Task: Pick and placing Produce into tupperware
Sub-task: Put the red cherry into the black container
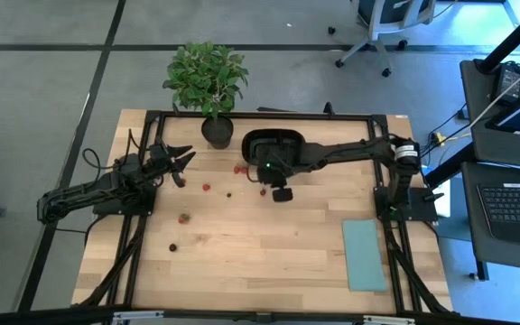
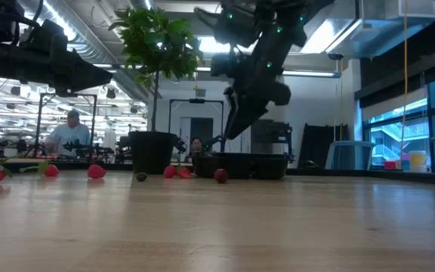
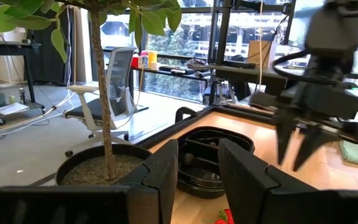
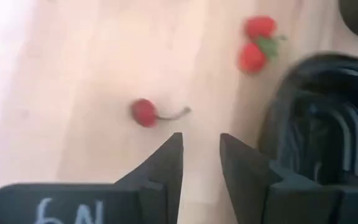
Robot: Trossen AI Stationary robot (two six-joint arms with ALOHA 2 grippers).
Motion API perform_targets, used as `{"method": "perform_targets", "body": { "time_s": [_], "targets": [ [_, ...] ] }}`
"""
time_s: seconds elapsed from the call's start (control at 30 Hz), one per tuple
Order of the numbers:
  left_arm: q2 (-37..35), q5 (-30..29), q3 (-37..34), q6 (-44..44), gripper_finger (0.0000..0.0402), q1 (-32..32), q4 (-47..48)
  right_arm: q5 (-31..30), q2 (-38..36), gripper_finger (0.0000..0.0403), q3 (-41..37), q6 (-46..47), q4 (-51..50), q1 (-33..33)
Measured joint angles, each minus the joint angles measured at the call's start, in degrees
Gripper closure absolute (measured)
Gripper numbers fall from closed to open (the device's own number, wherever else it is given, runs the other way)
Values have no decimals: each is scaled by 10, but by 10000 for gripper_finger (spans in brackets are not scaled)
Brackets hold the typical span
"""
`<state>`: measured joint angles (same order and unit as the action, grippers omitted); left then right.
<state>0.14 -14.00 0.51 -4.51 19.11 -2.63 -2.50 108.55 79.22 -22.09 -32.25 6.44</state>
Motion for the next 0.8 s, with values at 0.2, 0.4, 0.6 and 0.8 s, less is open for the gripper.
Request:
{"method": "perform_targets", "body": {
  "time_s": [0.2, 0.4, 0.6, 0.8],
  "targets": [
    [0, 0, 0, 0, 292, 0, 0, 9, -1, 295, 0, 24, 23, -26],
    [0, 0, 0, 0, 292, 0, 0, 11, 3, 295, 0, 13, 32, -30],
    [0, 0, 0, 0, 292, 0, 0, 37, 21, 295, 0, -8, 32, -30],
    [0, 0, 0, 0, 292, 0, 0, 37, 25, 295, 0, -11, 39, -30]
  ]
}}
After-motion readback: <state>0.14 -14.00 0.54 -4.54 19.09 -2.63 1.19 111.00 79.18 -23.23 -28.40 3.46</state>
